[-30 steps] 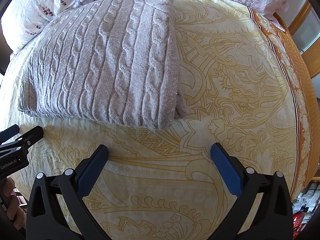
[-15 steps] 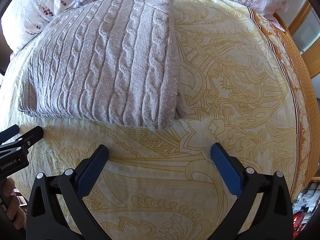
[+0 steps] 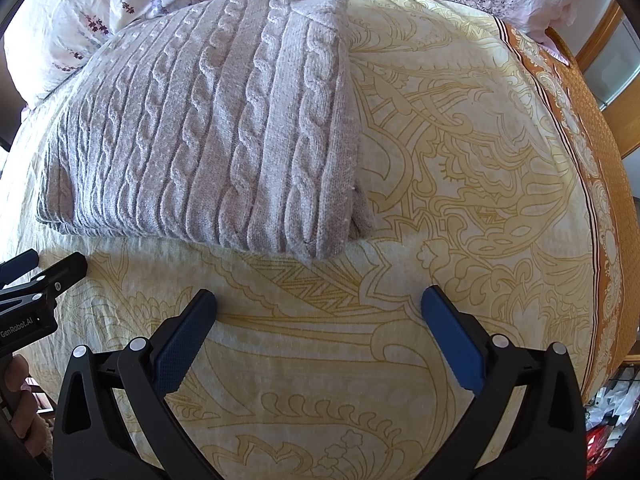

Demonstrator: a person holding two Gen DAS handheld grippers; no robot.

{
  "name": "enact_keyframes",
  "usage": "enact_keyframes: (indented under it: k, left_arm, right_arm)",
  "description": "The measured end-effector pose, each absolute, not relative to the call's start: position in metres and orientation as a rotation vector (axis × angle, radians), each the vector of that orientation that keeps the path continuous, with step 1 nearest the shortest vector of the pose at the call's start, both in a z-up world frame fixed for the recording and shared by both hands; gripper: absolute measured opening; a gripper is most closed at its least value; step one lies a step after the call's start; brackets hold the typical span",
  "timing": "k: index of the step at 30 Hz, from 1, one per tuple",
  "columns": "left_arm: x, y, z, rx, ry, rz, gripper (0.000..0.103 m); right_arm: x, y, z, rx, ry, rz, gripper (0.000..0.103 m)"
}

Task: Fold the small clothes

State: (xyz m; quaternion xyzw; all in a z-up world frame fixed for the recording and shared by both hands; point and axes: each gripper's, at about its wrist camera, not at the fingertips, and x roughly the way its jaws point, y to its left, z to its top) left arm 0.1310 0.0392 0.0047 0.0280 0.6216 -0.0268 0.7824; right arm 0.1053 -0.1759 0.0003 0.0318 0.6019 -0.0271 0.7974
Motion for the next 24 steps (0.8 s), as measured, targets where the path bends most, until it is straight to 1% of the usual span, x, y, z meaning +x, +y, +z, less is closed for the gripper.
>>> enact_keyframes:
  k: [24]
  left_arm:
    - [0.1309, 0.039, 0.0048, 0.061, 1.343, -0.058, 0.101]
  right_arm:
    - [0.1074, -0.1766, 0.0004, 0.069, 1.293, -0.058, 0.102]
